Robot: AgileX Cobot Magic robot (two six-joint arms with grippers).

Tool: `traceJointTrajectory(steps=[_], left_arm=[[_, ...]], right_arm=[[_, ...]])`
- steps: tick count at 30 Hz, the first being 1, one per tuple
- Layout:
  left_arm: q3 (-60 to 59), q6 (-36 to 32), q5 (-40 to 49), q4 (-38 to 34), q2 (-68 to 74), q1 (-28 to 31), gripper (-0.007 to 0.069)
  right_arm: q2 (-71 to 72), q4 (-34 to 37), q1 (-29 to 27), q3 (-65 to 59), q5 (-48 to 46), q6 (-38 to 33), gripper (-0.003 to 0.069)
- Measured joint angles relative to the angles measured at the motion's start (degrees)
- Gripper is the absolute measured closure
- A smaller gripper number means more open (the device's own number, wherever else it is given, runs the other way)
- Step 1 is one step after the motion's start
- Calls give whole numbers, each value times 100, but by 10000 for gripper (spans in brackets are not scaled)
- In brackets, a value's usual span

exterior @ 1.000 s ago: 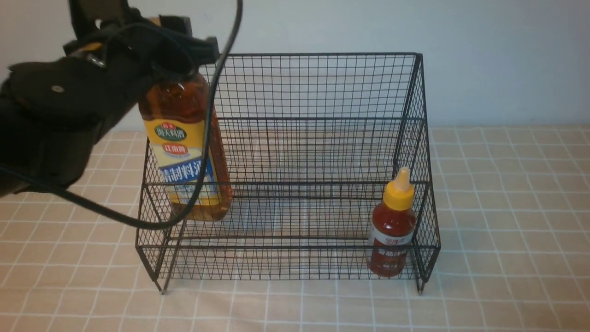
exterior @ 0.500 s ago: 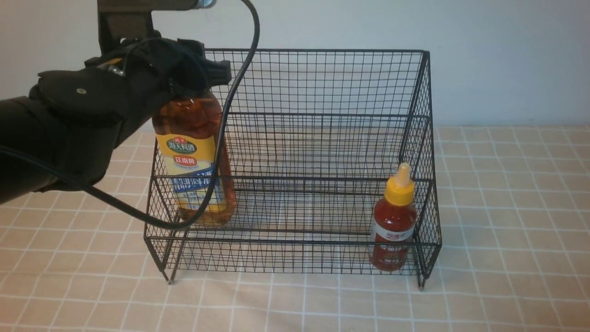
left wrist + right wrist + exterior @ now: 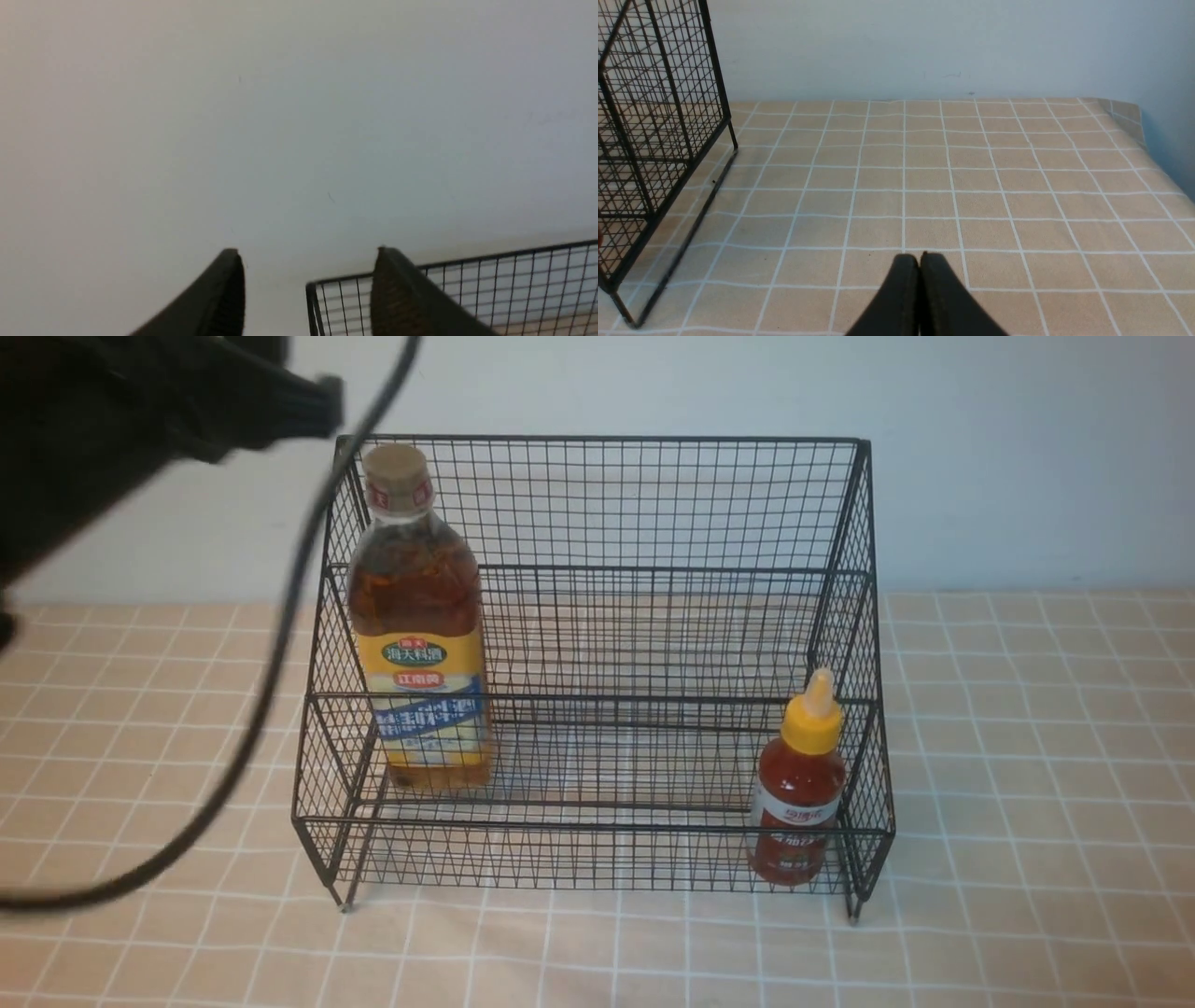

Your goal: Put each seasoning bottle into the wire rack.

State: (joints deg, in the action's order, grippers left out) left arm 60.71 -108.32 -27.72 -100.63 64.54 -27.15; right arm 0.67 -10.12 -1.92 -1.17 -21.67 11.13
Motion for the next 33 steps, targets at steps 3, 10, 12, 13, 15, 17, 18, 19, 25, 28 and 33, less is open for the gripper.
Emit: traceJointTrajectory(steps=[3,10,12,13,15,17,18,19,25,28,33], left_arm=[[-11,-403,-234,-26,-476,-137,475],[-326,-1878,-841,-43,-1174,-185,629],[-400,-2130,-879,-43,-1247,-185,631],[-413,-2230,-874,-43,-1297,-185,631],[-413,-2250,-830,-43,-1378,-185,631],[-413,-1974,-624,-43,-1559,-185,631],[-413,-1932,-624,-43,-1559,-185,631],[-413,-1450,-446,-43,-1708,-192,631],[-413,494,-298,-43,-2167,-196,631],[-413,1469,-724,-43,-2515,-203,631],[-413,3583,-1072,-43,-3049,-203,631]], right_arm=[[0,0,0,0,0,0,673],[0,0,0,0,0,0,673],[0,0,0,0,0,0,673],[0,0,0,0,0,0,673],[0,0,0,0,0,0,673],[0,0,0,0,0,0,673],[0,0,0,0,0,0,673],[0,0,0,0,0,0,673],[0,0,0,0,0,0,673],[0,0,0,0,0,0,673],[0,0,0,0,0,0,673]])
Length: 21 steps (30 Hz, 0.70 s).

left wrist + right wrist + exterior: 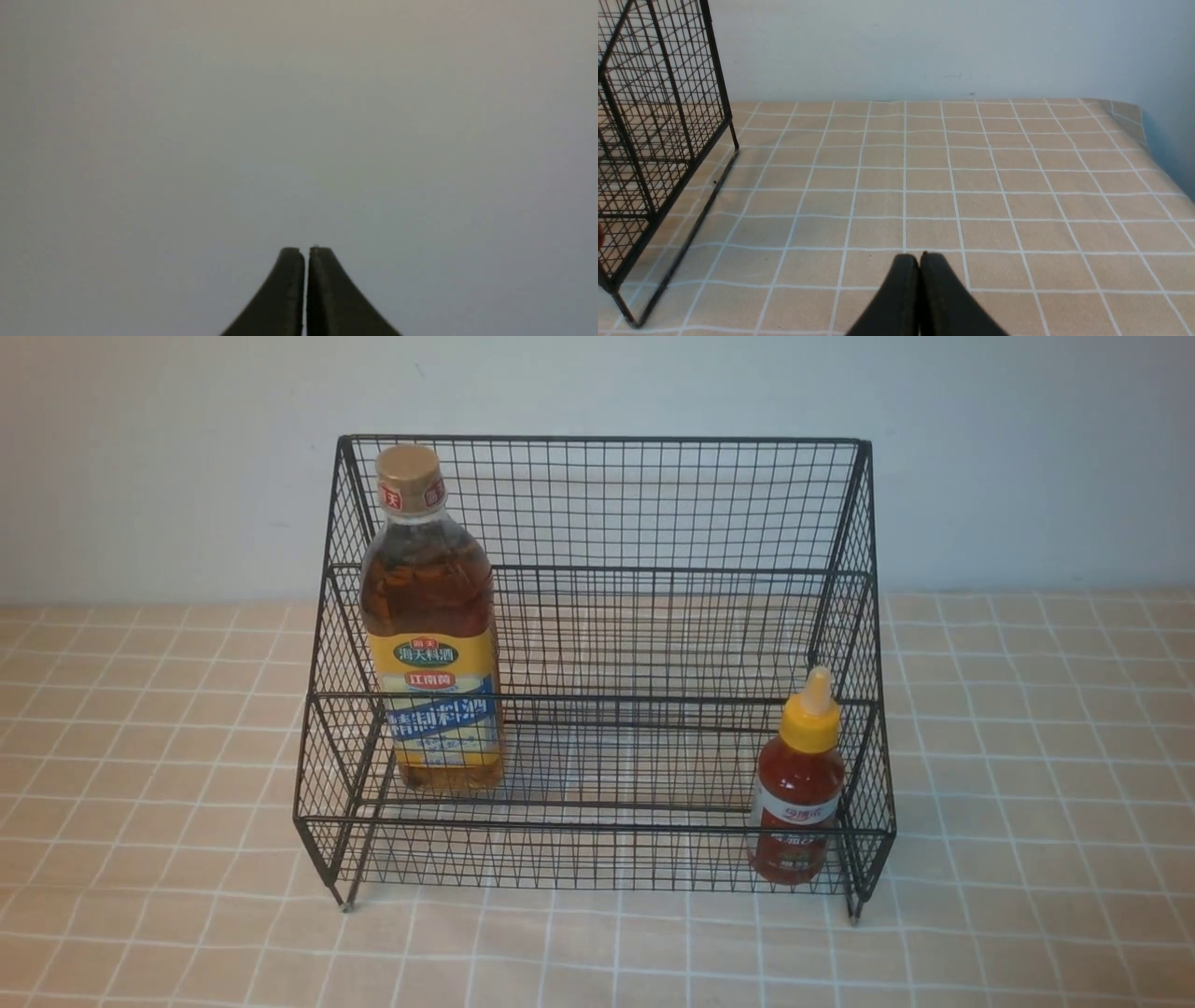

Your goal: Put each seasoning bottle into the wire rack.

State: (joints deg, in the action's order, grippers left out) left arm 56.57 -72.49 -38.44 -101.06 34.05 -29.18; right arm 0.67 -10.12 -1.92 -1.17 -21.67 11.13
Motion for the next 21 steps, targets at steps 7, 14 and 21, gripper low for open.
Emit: traceJointTrajectory(steps=[7,14,21], left_arm=[[0,1351,14,0,-264,0,630],[0,2898,224,0,-270,0,630],[-19,3690,578,751,-265,0,630]], right_arm=[[0,0,0,0,0,0,673],[0,0,0,0,0,0,673],[0,0,0,0,0,0,673]])
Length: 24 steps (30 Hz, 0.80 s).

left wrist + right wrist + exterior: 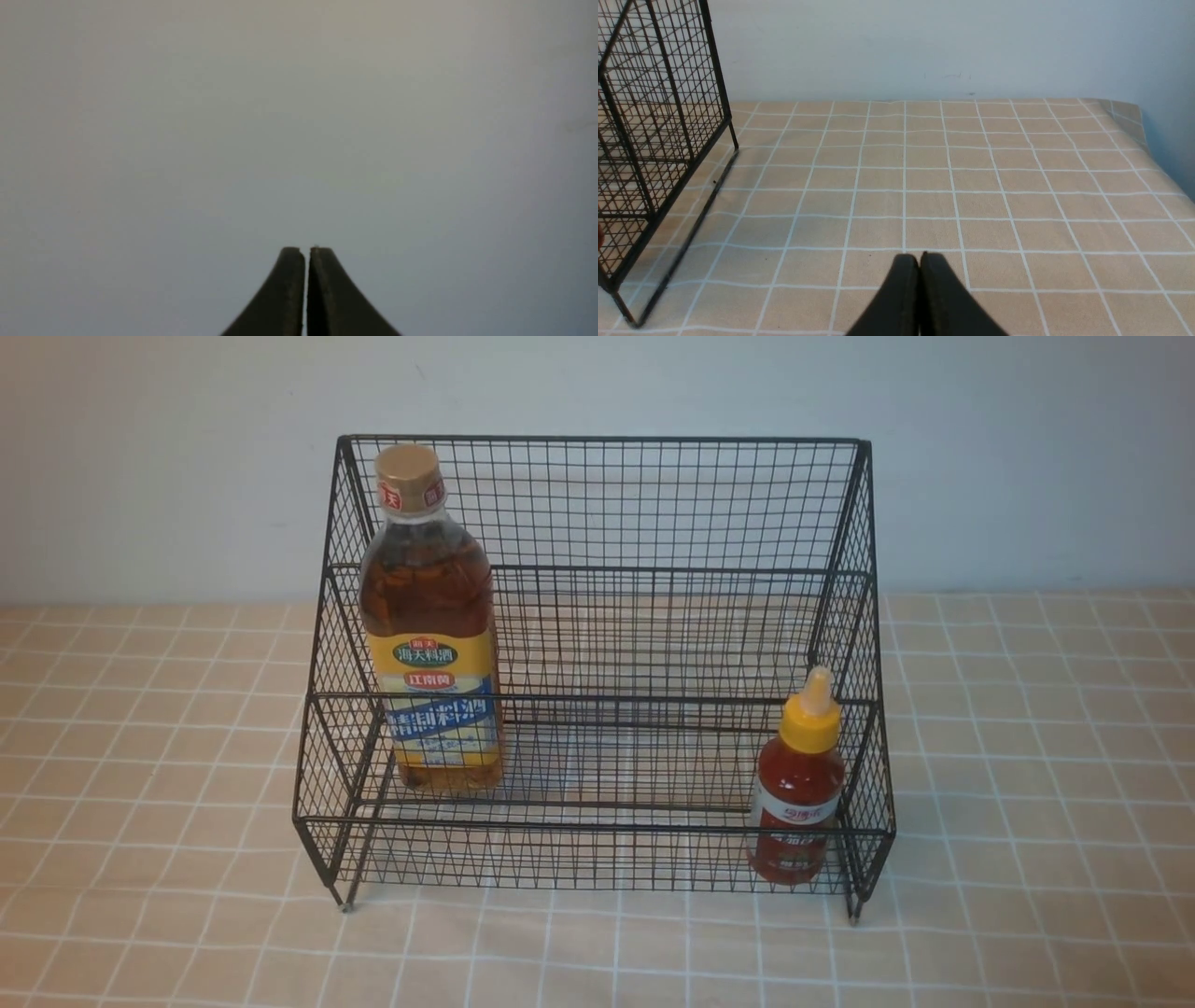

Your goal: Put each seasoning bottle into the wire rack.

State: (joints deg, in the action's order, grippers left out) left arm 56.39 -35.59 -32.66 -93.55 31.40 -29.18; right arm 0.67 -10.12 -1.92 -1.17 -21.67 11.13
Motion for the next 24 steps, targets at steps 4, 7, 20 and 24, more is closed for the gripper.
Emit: traceJointTrajectory(steps=[4,7,20,24], left_arm=[[-28,337,1446,3274,-130,0,630],[-28,1547,2889,5958,-398,0,630],[-651,5349,8161,11138,-1561,620,630],[-1415,4941,7598,11032,-2033,1125,630]], right_arm=[[0,0,0,0,0,0,673],[0,0,0,0,0,0,673],[0,0,0,0,0,4,673],[0,0,0,0,0,4,673]])
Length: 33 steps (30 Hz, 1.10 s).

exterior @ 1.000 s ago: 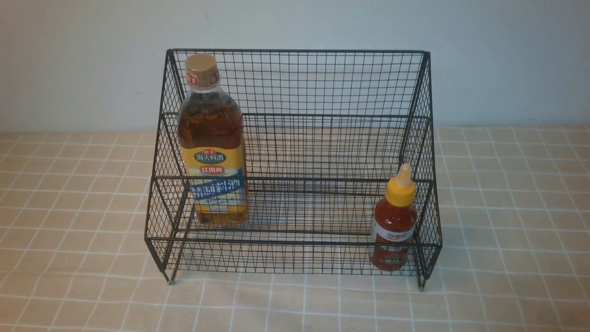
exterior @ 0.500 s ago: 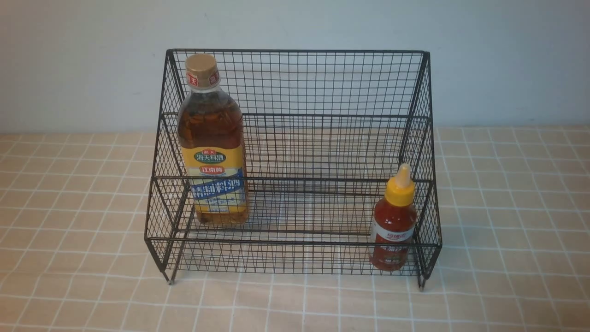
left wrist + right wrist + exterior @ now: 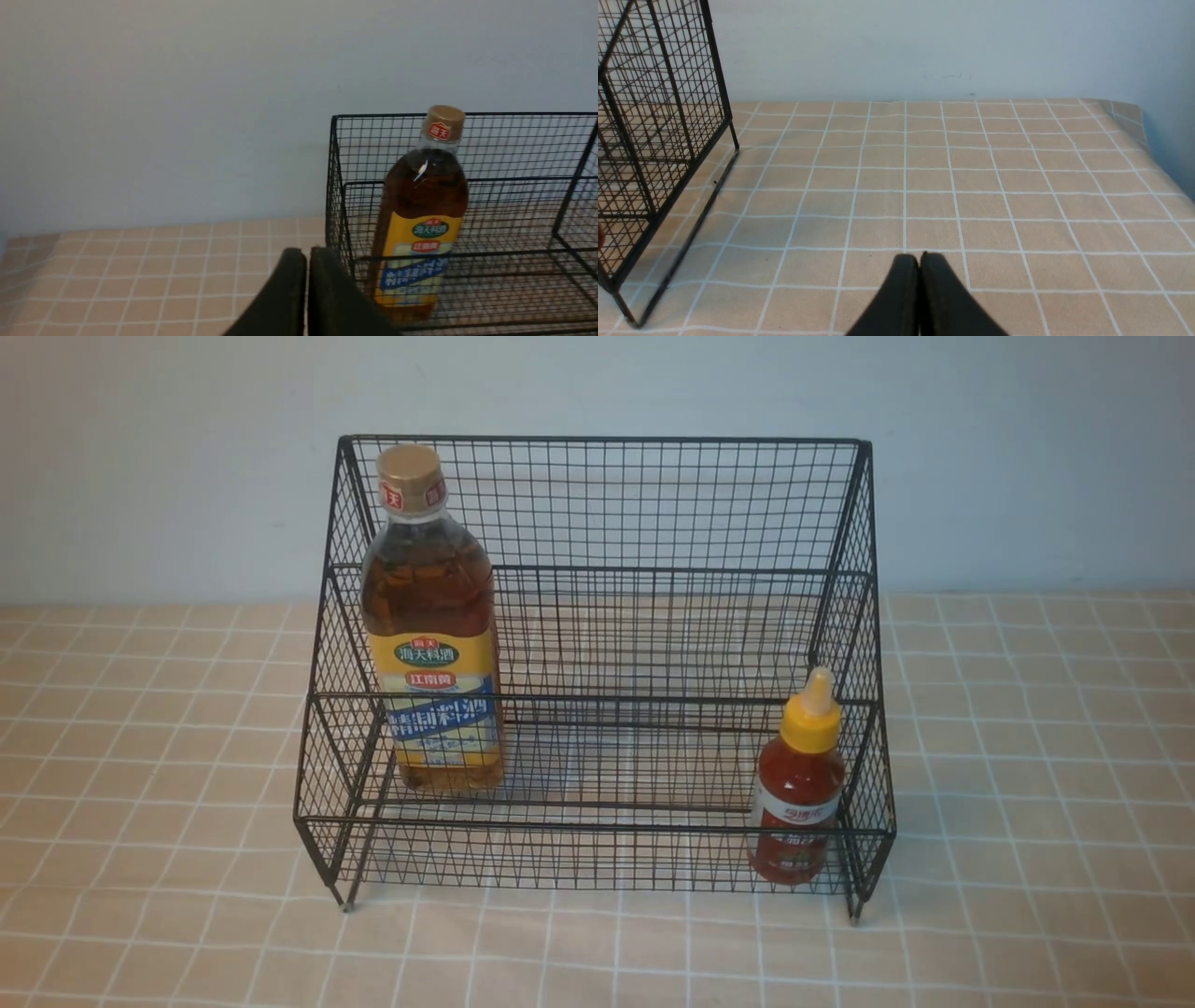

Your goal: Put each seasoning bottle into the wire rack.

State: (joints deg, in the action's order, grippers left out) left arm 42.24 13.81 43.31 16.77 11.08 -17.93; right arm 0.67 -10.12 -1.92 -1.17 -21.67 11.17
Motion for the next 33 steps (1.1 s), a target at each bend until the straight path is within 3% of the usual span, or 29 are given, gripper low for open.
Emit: traceJointTrajectory(steps=[6,9,13,19,33], left_arm=[[-1379,-1381,-1559,-972,-553,903,630],[-2200,-1674,-1945,-1202,-645,1372,630],[-3061,-1750,-2130,-1259,-663,1713,630],[-4087,-1752,-2135,-1272,-760,1765,630],[-4370,-1752,-2141,-1305,-1176,1769,630]], right_arm=[[0,0,0,0,0,0,673],[0,0,0,0,0,0,673],[0,0,0,0,0,0,673],[0,0,0,0,0,0,673],[0,-5,0,0,-4,7,673]])
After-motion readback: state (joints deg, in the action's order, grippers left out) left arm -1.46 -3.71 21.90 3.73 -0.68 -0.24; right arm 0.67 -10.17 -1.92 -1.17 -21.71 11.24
